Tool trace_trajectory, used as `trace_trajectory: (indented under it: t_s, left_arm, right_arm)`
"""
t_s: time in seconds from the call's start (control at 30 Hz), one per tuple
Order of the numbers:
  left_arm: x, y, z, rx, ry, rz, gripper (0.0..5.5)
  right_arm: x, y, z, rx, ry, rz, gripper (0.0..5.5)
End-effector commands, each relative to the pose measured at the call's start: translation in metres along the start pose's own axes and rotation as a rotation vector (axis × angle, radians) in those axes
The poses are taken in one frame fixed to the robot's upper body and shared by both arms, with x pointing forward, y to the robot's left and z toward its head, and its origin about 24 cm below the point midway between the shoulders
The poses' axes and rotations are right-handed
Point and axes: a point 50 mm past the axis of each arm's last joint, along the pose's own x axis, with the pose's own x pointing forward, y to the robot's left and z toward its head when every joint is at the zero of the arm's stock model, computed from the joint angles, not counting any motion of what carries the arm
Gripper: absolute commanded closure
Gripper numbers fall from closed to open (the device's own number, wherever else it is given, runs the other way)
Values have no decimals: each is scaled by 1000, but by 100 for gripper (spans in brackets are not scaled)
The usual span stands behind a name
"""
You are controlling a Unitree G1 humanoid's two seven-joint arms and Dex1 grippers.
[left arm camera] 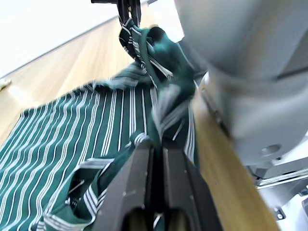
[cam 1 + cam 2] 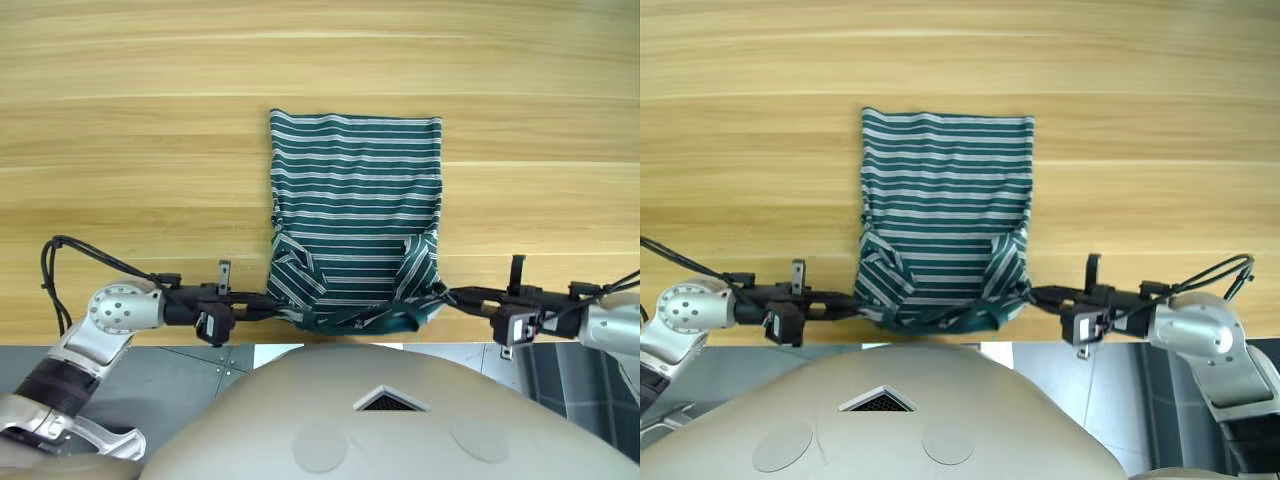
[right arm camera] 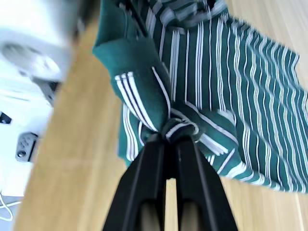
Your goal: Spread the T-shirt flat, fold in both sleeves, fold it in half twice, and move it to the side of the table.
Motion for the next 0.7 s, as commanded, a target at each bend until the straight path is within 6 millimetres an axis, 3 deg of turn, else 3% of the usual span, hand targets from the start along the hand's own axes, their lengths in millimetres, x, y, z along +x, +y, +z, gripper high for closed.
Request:
trace_trajectory:
  t_s: [0.03, 0.4, 0.7]
  left_arm:
    - [1, 11, -6, 1, 20, 35, 546]
    - [-1, 52, -1, 27, -28, 225, 546]
    - [22, 95, -35, 10, 70, 382, 546]
  right_arm:
    - [4, -12, -4, -17, 9, -51, 545]
    - [16, -38, 8, -68, -86, -140, 545]
    - [39, -84, -14, -88, 51, -268, 545]
